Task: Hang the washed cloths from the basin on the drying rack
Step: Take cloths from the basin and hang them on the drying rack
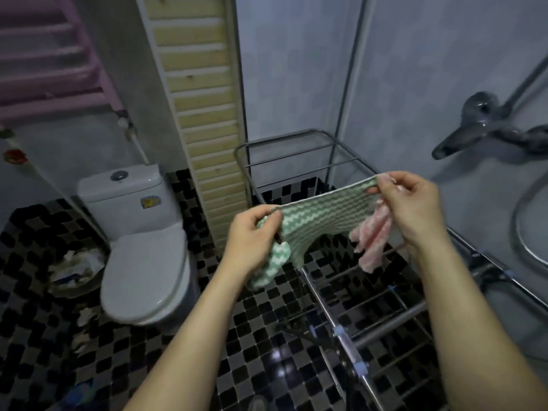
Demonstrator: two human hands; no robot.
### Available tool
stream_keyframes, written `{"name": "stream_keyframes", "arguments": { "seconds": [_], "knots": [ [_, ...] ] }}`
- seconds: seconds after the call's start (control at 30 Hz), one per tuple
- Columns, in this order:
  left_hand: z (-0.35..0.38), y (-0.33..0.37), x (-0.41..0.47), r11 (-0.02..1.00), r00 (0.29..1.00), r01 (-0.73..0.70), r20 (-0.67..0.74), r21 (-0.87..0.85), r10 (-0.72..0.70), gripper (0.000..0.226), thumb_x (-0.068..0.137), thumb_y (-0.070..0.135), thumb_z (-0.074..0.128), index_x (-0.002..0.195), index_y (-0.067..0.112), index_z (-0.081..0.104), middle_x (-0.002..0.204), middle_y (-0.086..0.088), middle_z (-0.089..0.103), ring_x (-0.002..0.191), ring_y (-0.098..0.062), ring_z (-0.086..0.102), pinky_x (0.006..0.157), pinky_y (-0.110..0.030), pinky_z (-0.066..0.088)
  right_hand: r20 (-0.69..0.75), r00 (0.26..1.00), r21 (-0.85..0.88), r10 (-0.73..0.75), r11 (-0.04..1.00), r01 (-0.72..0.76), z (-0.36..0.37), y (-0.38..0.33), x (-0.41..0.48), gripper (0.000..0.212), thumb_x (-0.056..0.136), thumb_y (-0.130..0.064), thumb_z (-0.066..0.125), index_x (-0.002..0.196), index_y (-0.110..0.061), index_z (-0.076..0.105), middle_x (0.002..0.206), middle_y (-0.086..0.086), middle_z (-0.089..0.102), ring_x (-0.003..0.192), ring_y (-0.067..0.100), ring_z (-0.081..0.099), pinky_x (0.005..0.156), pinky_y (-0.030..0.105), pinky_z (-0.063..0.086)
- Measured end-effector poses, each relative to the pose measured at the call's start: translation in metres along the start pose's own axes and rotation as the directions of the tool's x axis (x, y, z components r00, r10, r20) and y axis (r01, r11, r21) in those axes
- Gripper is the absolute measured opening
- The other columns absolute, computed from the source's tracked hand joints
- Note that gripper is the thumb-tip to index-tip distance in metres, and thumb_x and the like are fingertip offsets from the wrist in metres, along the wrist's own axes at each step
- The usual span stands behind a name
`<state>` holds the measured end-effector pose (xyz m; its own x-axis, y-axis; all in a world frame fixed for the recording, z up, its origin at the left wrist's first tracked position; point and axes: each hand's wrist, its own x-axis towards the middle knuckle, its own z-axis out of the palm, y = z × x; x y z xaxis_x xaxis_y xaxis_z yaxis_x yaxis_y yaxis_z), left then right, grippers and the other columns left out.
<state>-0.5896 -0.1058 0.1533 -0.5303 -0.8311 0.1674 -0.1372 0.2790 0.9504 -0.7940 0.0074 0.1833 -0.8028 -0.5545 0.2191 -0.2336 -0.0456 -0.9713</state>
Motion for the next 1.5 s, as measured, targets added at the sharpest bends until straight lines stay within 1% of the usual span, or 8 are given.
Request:
{"name": "stream_keyframes", "arguments": {
  "seconds": [0.13,0.27,0.5,0.63,0.77,0.87,1.07,1.5],
  "knots": [
    [0.023,-0.022,0.035,0.977,0.961,0.171,0.241,-0.126,-0.137,0.024,0.099,0.024,0.051,0.082,0.019,0.068,0.066,0.002,0.062,0.047,-0.006,0.049,0.047,-0.018,0.038,-0.064,0.998,-0.221,0.005,0.975,-0.019,-0.002,0.018,0.041,0.016,0.092,-0.02,0.063,0.077,-0.022,0.067,0.056,-0.015,0.067,0.051,-0.007,0.057,0.056,0.009,0.045],
    [0.042,-0.054,0.068,0.919,0.832,0.364,0.496,-0.15,-0.248,0.03,0.101,0.03,0.045,0.094,0.015,0.07,0.078,0.003,0.068,0.073,-0.009,0.063,0.074,-0.023,0.051,-0.087,0.995,-0.397,0.041,0.915,-0.072,-0.002,0.049,0.076,0.012,0.09,-0.02,0.063,0.08,-0.017,0.069,0.063,-0.006,0.066,0.049,-0.008,0.055,0.055,0.01,0.044],
    [0.07,-0.111,0.115,0.91,0.896,0.406,0.157,0.089,-0.415,0.042,0.1,0.034,0.046,0.075,0.005,0.062,0.063,-0.006,0.057,0.043,-0.008,0.038,0.046,-0.023,0.03,0.054,0.987,-0.616,0.155,0.783,-0.089,0.031,0.12,0.123,0.011,0.09,-0.018,0.063,0.086,-0.01,0.07,0.069,-0.001,0.058,0.07,0.014,0.057,0.052,0.018,0.032],
    [0.08,-0.129,0.14,0.868,0.876,0.482,-0.056,0.117,-0.479,0.029,0.099,0.032,0.049,0.079,0.018,0.064,0.057,0.004,0.057,0.041,-0.01,0.044,0.044,-0.024,0.032,0.137,0.954,-0.576,0.265,0.805,-0.141,0.057,0.158,0.142,0.022,0.093,-0.022,0.06,0.112,-0.013,0.066,0.105,0.005,0.066,0.096,0.017,0.058,0.078,0.024,0.04],
    [0.079,-0.135,0.139,0.846,0.926,0.374,-0.106,0.38,-0.361,0.012,0.093,0.028,0.06,0.105,0.025,0.061,0.081,0.017,0.06,0.061,-0.005,0.058,0.052,-0.02,0.044,0.099,0.933,-0.643,0.346,0.738,-0.205,0.047,0.177,0.146,0.009,0.09,-0.02,0.06,0.097,-0.018,0.064,0.093,-0.003,0.061,0.092,0.02,0.059,0.076,0.029,0.042],
    [0.082,-0.133,0.121,0.836,0.931,0.256,0.109,0.485,-0.348,0.014,0.09,0.03,0.065,0.103,0.028,0.068,0.09,0.012,0.069,0.061,-0.003,0.061,0.055,-0.018,0.048,0.108,0.864,-0.726,0.491,0.633,-0.269,0.022,0.191,0.142,0.018,0.087,-0.022,0.063,0.071,-0.014,0.067,0.074,0.004,0.068,0.081,0.025,0.067,0.067,0.034,0.051],
    [0.091,-0.132,0.108,0.695,0.897,0.094,0.242,0.713,-0.37,0.017,0.089,0.036,0.065,0.106,0.033,0.068,0.07,0.016,0.063,0.055,-0.003,0.059,0.054,-0.024,0.053,0.241,0.709,-0.639,0.662,0.658,-0.398,0.018,0.196,0.126,0.012,0.089,-0.027,0.067,0.091,-0.016,0.071,0.083,-0.005,0.067,0.078,0.008,0.062,0.068,0.027,0.046],
    [0.092,-0.131,0.105,0.632,0.927,-0.107,0.306,0.767,-0.215,0.022,0.09,0.028,0.062,0.112,0.03,0.065,0.104,0.01,0.066,0.082,-0.003,0.057,0.066,-0.019,0.047,0.07,0.839,-0.566,0.54,0.714,-0.413,0.025,0.209,0.114,0.012,0.086,-0.021,0.062,0.082,-0.017,0.072,0.083,0.0,0.071,0.077,0.019,0.07,0.073,0.041,0.06]
  ]
}}
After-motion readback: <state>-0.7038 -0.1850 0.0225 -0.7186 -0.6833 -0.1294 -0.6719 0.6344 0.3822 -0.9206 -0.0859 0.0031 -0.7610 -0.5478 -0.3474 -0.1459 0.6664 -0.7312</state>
